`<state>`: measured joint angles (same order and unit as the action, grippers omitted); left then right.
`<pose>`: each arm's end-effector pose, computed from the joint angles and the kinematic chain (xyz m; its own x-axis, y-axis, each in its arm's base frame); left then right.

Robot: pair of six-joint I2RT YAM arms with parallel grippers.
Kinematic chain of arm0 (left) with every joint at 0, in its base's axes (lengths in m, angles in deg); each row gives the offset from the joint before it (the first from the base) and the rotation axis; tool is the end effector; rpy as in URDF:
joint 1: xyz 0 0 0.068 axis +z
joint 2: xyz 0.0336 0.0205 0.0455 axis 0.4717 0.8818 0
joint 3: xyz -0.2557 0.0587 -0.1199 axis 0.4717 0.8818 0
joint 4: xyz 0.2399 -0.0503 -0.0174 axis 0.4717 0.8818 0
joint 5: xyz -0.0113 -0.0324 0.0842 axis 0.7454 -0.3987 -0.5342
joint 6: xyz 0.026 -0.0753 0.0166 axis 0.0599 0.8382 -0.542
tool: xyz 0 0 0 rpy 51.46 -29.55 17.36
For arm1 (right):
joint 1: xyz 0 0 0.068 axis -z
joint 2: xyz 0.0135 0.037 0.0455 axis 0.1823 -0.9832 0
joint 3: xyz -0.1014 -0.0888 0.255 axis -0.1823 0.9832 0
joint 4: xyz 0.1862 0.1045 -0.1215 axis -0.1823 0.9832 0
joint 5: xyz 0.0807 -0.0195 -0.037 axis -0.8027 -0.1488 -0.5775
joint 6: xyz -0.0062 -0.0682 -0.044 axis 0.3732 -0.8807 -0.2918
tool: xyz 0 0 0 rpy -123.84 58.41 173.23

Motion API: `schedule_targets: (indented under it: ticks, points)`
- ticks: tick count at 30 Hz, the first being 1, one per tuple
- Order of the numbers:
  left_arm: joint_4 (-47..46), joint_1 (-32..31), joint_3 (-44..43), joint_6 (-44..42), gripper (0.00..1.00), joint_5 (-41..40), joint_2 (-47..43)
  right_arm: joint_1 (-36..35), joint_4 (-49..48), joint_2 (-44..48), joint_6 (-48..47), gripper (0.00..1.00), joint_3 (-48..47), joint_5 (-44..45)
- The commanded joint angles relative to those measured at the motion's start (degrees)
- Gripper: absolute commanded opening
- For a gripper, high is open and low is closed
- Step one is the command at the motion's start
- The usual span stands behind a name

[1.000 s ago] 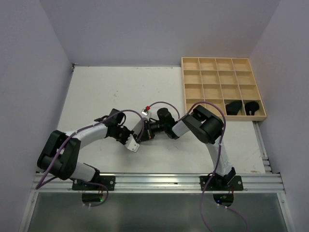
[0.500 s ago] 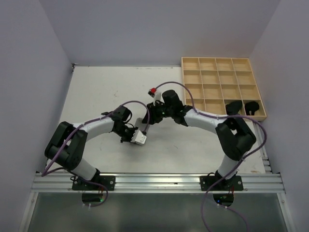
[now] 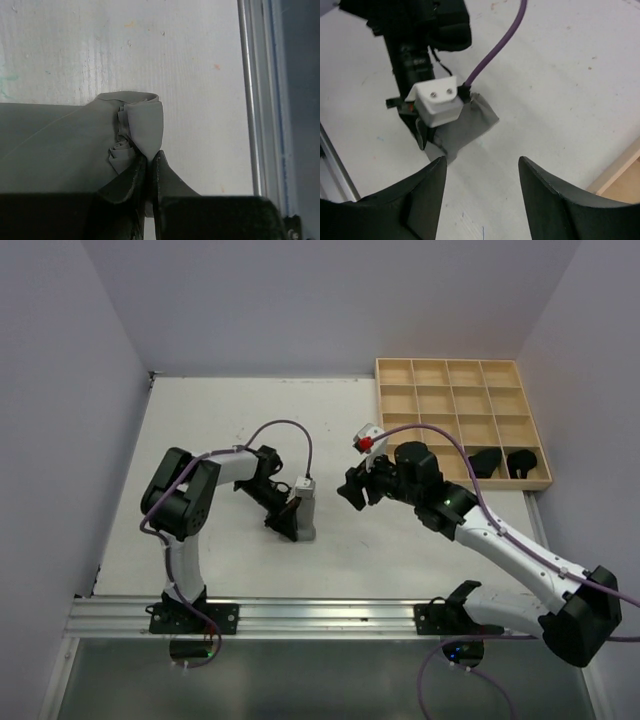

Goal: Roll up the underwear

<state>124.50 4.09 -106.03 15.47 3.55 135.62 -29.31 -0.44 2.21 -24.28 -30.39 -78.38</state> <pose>0.2509 -0.1742 0.1298 -0.3164 0.7027 -0.6372 0.8654 -0.0613 -0.4973 0.1951 0.1776 0.3173 -0.3036 -0.2189 -0.9273 -0.7396 0.6677 0.0845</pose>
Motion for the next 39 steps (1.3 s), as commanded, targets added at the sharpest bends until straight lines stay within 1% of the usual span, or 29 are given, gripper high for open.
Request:
schedule_targets:
  ticks: [1,3,5,6,7,8,10,16,17,20,27,30,33,34,35,36,37,39]
  points:
    - [6.67,0.06,-0.42,1.92,0.06,-9.11,9.94,-0.27,7.52,-1.85,-5.55,0.62,0.36,-8.47]
    - [6.59,0.32,-2.17,4.03,0.03,-9.37,12.58,-1.84,7.99,-5.01,-6.17,0.60,1.14,-9.92]
    - [6.68,0.32,-2.80,5.79,0.01,-9.72,13.73,-4.47,4.66,-6.08,-8.54,0.59,2.73,-7.74]
    - [6.51,0.32,-3.06,6.59,0.01,-10.16,14.60,-7.70,2.82,-6.69,-9.51,0.59,4.56,-6.77]
    - [6.33,0.32,-3.15,7.55,0.01,-10.86,14.96,-8.95,-1.55,-7.13,-11.17,0.59,5.62,-6.07]
    - [5.55,0.32,-3.06,8.34,0.01,-11.30,15.23,-10.53,-3.59,-8.01,-11.62,0.59,6.33,-5.45]
    - [5.45,0.41,-2.97,8.79,0.03,-11.83,15.93,-11.25,-8.07,-11.59,-13.55,0.59,6.69,-6.23]
    - [5.54,0.59,-4.47,9.14,0.09,-11.83,18.22,-16.34,-11.00,-22.94,-20.40,0.59,0.46,-7.28]
    - [5.54,0.59,-4.64,9.23,0.09,-11.83,18.30,-18.00,-11.00,-26.26,-20.85,0.59,-0.42,-7.64]
    - [4.84,0.67,-4.64,9.58,0.11,-12.01,18.22,-20.12,-12.31,-30.49,-21.91,0.59,-2.36,-8.60]
    - [5.19,0.94,-5.43,9.32,0.16,-12.10,18.92,-22.59,-14.07,-35.95,-21.65,0.58,-3.07,-9.66]
    - [5.19,1.03,-5.61,8.88,0.18,-11.83,18.83,-22.68,-15.21,-38.15,-22.00,0.56,-2.89,-9.49]
    - [5.27,1.20,-5.70,8.36,0.21,-11.48,18.13,-22.77,-14.69,-39.82,-22.00,0.39,-3.24,-9.40]
    - [5.27,1.38,-5.79,8.26,0.21,-11.31,17.87,-22.77,-14.25,-40.09,-22.00,0.25,-3.42,-9.49]
    - [5.27,1.55,-6.05,8.26,0.22,-11.13,17.17,-22.85,-13.81,-40.36,-22.00,0.19,-3.77,-9.49]
    - [5.45,1.73,-6.40,8.00,0.25,-10.52,16.64,-22.85,-12.94,-40.62,-21.91,0.12,-3.86,-9.57]
    - [6.06,2.34,-6.75,8.00,0.26,-10.17,15.94,-22.85,-12.58,-40.62,-21.65,0.02,-3.95,-9.66]
    - [7.64,3.48,-8.77,7.22,0.30,-9.12,12.69,-22.77,-12.31,-40.54,-20.16,0.00,-3.60,-10.80]
